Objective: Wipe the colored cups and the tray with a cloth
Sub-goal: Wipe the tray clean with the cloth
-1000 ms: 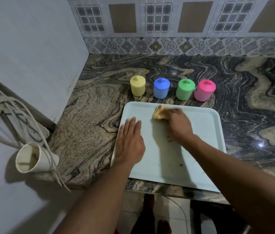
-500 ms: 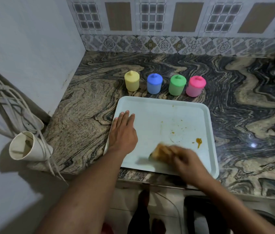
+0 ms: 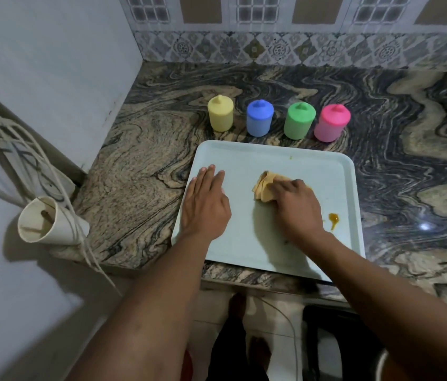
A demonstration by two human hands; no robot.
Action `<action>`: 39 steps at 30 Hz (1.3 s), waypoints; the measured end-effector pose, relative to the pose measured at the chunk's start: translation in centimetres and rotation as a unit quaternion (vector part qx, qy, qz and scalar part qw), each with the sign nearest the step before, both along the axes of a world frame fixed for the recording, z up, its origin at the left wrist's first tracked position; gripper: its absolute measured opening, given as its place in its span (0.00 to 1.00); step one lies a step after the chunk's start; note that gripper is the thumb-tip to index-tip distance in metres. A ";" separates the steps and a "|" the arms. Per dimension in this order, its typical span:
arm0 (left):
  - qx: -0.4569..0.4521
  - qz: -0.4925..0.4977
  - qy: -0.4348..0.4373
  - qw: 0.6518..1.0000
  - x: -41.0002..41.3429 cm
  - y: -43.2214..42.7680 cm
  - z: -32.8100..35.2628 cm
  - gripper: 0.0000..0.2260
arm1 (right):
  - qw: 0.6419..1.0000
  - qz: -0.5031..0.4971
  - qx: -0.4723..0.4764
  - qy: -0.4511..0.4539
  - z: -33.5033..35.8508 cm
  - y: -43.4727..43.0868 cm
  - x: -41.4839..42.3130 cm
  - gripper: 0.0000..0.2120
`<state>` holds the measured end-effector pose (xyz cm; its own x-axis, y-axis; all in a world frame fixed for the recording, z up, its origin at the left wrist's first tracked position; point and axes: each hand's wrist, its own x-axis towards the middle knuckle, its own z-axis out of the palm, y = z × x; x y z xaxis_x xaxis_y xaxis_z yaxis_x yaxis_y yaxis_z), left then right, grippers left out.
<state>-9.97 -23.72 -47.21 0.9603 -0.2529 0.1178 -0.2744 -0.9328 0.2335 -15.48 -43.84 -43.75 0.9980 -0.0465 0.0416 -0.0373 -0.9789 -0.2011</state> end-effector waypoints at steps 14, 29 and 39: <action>0.003 0.004 0.011 1.000 -0.2 -0.2 0.5 0.23 | 0.970 0.074 0.233 0.015 4.6 1.4 -7.1 0.19; 0.036 -0.021 0.022 0.999 0.0 0.1 0.8 0.23 | 0.963 0.051 0.262 0.032 1.9 -3.0 -13.5 0.23; 0.001 -0.043 0.043 0.998 -2.8 -6.4 0.9 0.26 | 0.984 -0.045 0.146 -0.089 4.0 -8.6 3.4 0.18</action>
<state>-12.79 -30.16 -46.33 0.9412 -0.3359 0.0357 -0.3334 -0.9071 0.2570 -12.11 -52.44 -39.75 0.9673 -0.1712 0.1870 -0.0609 -0.8728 -0.4842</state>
